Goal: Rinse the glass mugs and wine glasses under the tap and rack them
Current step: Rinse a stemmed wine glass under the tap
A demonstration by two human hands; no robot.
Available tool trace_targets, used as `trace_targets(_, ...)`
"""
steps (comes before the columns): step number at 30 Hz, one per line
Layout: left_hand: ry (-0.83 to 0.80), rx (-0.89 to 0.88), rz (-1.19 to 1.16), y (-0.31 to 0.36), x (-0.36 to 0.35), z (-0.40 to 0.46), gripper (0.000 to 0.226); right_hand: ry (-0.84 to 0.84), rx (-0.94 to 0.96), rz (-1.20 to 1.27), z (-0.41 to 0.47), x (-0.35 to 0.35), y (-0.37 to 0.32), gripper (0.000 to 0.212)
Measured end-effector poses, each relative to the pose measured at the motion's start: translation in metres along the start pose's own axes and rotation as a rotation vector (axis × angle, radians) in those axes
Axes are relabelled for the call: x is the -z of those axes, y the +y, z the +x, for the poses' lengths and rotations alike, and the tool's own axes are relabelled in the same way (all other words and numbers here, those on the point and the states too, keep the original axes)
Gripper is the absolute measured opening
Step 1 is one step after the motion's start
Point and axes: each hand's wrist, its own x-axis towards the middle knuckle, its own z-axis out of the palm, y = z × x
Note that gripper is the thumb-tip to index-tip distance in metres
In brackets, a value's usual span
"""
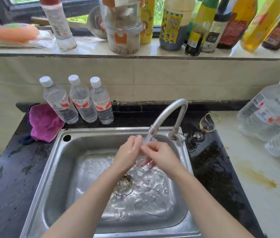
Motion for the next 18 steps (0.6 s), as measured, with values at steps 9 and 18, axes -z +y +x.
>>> trace_targets(9, -0.054, 0.101, -0.025, -0.007, 0.0, -0.005, 0.054, -0.03, -0.022, -0.039, -0.001, 0.002, 0.002, 0.018)
trace_targets(18, 0.017, 0.008, 0.062, -0.001, -0.004, -0.007, 0.058, 0.107, 0.021, -0.065, 0.002, 0.0, -0.001, 0.017)
